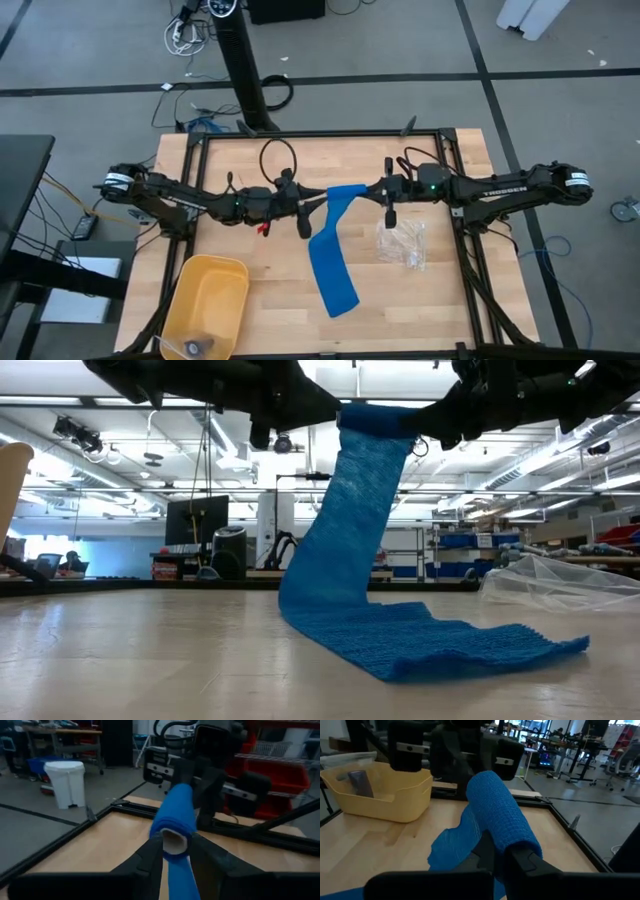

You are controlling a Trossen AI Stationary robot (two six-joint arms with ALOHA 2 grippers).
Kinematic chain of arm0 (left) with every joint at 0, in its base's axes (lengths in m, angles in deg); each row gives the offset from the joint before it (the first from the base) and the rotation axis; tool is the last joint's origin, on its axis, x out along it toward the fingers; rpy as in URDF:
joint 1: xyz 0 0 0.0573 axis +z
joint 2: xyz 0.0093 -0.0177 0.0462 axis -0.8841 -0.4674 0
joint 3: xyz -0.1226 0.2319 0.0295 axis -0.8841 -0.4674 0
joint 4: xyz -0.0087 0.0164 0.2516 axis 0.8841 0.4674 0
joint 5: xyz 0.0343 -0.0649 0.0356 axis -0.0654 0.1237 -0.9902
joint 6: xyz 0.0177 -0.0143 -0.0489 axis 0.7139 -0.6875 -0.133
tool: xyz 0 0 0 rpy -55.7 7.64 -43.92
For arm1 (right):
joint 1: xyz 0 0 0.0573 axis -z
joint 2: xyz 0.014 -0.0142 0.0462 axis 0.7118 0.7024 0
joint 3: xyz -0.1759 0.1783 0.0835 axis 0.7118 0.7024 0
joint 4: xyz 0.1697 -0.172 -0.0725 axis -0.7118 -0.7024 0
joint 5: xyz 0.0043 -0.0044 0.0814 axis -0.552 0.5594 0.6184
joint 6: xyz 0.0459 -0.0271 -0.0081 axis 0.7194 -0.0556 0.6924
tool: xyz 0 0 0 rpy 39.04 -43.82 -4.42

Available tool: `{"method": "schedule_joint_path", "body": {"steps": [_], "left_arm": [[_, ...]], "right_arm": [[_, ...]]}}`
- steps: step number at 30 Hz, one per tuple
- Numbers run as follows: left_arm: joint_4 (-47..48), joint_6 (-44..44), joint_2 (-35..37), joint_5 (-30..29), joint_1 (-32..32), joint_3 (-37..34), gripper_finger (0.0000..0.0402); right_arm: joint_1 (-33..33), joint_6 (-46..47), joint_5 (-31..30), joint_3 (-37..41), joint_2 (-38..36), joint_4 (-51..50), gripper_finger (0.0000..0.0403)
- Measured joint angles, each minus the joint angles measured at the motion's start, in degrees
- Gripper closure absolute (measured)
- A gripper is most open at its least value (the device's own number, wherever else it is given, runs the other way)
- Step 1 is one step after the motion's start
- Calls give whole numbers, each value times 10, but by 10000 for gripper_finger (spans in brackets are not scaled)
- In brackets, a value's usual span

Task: Roll bandage
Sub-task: Roll the blue bandage

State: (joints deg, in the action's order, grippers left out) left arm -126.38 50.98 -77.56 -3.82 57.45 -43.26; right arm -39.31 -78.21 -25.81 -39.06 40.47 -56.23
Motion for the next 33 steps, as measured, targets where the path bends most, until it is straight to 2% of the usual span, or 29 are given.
{"method": "schedule_joint_path", "body": {"steps": [10, 24, 33], "left_arm": [[-1, -54, 0, 82, 24, 0, 300], [-28, -109, -13, 115, 43, 0, 300], [-30, -95, -28, 127, 47, 15, 300]], "right_arm": [[0, -4, 3, 0, 0, 0, 391], [0, -4, 9, 0, 0, 0, 390], [0, -5, 14, 0, 0, 2, 390]]}}
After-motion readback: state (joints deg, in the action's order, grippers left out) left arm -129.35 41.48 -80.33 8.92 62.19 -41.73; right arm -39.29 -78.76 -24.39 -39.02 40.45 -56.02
